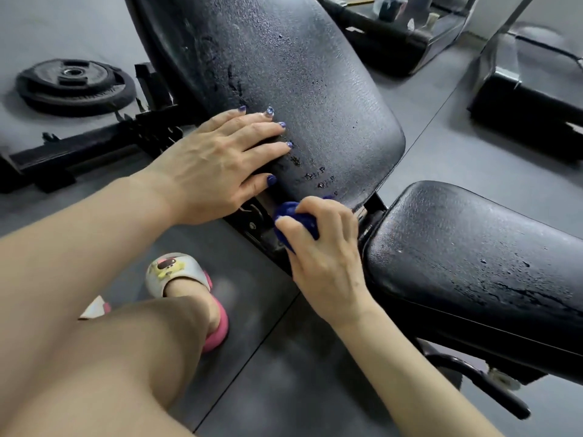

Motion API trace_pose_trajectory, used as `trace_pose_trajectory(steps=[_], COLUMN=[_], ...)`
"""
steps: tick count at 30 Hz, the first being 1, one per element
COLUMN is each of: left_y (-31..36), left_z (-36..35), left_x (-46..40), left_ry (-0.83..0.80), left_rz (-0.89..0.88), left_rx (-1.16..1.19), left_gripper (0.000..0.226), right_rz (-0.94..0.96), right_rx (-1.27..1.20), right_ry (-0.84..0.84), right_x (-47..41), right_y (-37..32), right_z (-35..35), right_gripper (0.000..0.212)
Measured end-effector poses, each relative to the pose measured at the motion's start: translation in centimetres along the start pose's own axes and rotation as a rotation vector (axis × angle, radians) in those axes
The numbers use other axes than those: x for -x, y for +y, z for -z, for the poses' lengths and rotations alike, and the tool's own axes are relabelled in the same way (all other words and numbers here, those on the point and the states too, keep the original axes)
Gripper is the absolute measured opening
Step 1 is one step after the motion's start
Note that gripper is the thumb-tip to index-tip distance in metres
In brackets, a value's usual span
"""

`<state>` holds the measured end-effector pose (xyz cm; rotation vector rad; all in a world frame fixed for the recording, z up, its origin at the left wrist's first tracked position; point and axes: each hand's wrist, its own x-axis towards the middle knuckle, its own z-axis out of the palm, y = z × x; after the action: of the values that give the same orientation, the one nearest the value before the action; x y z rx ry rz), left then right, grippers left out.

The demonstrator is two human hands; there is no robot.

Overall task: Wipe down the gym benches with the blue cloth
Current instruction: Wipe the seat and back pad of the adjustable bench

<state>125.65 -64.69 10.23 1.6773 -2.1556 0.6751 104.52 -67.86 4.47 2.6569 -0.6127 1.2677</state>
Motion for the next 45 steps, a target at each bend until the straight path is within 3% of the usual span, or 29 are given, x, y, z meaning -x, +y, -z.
trace_pose_trajectory(steps=[6, 10, 14, 21, 26, 30, 35, 41, 45], left_y=[0.0, 0.3, 0.4, -1.1, -4.7, -6.7, -9.4, -10.2, -11.2], left_z=[-0.1, -0.2, -0.1, 1.3, 2.6, 2.0, 1.6, 1.6, 2.2], left_x=[0.1, 0.4, 0.3, 0.0, 0.3, 0.0, -1.0, -2.6, -2.8], left_ry=[0.000, -0.003, -0.023, -0.117, -0.077, -0.029, 0.044, 0.055, -0.007], left_rz=[-0.004, 0.017, 0.020, -0.052, -0.072, -0.209, -0.360, -0.482, -0.512], left_rx=[-0.004, 0.002, -0.005, -0.029, -0.045, -0.059, 0.005, 0.045, 0.063], left_gripper=[0.052, 0.052, 0.053, 0.060, 0.059, 0.052, 0.044, 0.040, 0.041], right_rz=[-0.027, -0.155, -0.165, -0.333, -0.222, -0.034, 0.041, -0.018, -0.065], right_rx=[0.050, 0.056, -0.019, -0.138, -0.131, -0.086, 0.033, 0.104, 0.145], right_ry=[0.014, 0.026, 0.129, 0.094, 0.161, 0.113, 0.076, 0.119, 0.220], right_x=[1.9, 3.7, 2.4, 2.1, 0.5, -3.0, -1.1, -1.9, -6.3], right_y=[0.8, 1.6, 0.5, 1.1, 0.0, -1.2, -0.3, -2.3, -4.9], right_z=[-0.2, 1.2, 1.5, 1.4, -0.2, -2.2, -1.2, -2.7, -5.8], right_gripper=[0.030, 0.020, 0.011, 0.024, 0.023, 0.025, 0.029, 0.027, 0.014])
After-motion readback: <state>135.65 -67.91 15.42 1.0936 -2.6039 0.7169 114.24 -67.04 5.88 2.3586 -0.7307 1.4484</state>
